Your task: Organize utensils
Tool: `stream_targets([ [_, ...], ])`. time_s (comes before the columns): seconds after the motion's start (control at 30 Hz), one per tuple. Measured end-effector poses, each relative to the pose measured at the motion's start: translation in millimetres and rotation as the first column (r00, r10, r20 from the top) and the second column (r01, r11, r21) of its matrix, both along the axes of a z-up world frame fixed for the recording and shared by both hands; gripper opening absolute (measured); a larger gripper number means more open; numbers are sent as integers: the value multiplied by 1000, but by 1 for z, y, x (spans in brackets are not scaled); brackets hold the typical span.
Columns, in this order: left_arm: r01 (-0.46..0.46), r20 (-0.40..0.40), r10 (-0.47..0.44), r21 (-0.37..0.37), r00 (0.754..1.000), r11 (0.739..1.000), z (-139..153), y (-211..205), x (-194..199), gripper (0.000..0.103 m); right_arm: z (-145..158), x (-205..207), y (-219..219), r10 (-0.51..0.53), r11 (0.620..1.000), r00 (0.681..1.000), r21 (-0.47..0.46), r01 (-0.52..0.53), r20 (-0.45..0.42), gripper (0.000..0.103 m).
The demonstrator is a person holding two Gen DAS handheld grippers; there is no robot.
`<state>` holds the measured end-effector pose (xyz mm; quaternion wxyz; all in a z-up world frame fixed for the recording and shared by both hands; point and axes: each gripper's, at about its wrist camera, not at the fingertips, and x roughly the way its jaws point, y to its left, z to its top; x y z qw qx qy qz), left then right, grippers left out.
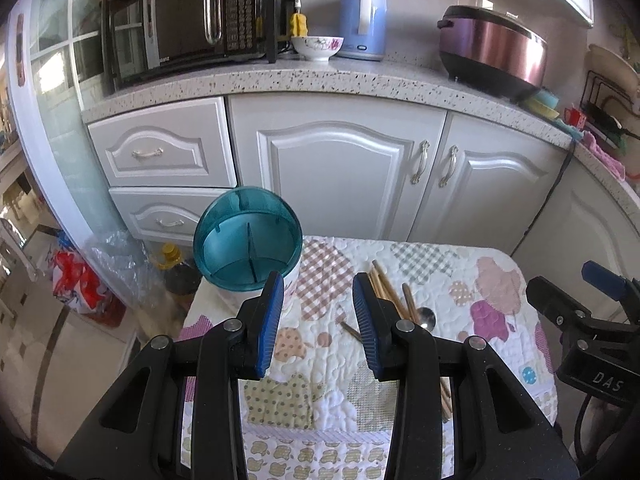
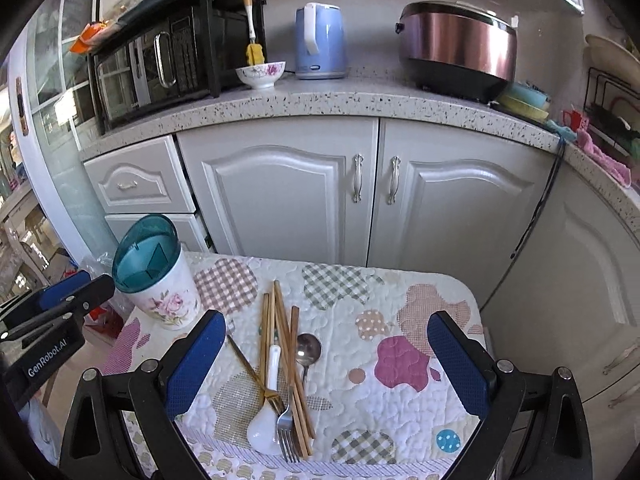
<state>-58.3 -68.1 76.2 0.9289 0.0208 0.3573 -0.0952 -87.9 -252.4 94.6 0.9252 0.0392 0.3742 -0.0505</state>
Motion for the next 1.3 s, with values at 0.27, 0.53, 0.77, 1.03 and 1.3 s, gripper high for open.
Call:
stream_targets([
  [0.27, 8, 14, -8, -14, 1000, 1000, 6, -4, -3, 35, 12, -5, 2, -8, 1000, 1000, -10, 9, 30, 101],
  [0.53, 11, 14, -11, -18, 1000, 1000, 5, -5, -4, 35, 13, -4, 3, -11, 1000, 1000, -21, 12, 27, 101],
  [0.77, 7, 12, -7, -24, 1000, 1000, 6, -5, -4, 35, 18, -2, 5, -5, 1000, 999, -19, 5, 34, 101],
  [1.03, 6, 11, -5, -33, 1000, 999, 8, -3, -1, 35, 21, 0, 8, -3, 1000, 999, -20, 4, 38, 101],
  [1.3, 9, 8, -8, -35, 1000, 999, 8, -4, 0, 35, 20, 2, 9, 2, 1000, 999, -17, -1, 33, 101],
])
